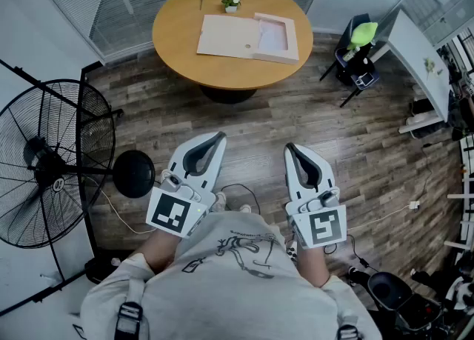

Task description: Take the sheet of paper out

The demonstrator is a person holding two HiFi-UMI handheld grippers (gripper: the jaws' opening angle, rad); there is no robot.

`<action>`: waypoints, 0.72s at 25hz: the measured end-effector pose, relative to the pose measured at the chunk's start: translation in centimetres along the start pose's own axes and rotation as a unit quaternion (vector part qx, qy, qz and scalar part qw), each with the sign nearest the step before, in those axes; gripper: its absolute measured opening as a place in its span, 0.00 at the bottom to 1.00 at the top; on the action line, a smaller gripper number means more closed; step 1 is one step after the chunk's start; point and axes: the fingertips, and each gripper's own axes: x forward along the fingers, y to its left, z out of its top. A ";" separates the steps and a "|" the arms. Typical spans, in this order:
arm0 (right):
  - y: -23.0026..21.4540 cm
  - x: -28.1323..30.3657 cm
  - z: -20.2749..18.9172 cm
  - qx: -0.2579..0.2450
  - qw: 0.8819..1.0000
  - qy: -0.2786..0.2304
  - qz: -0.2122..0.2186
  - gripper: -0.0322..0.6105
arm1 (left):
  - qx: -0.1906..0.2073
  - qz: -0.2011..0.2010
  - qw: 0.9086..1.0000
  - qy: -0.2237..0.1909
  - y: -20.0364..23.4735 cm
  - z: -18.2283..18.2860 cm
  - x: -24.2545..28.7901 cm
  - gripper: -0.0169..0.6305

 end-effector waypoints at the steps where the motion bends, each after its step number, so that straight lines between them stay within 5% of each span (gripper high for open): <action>1: 0.1 0.1 0.0 0.000 1.000 0.001 -0.001 0.06 | 0.001 0.000 1.000 0.000 0.2 0.1 -0.1 0.06; 18: 5.5 3.2 -1.3 -0.013 0.999 0.036 0.010 0.06 | 0.000 -0.009 1.000 0.000 5.5 -0.2 -3.2 0.06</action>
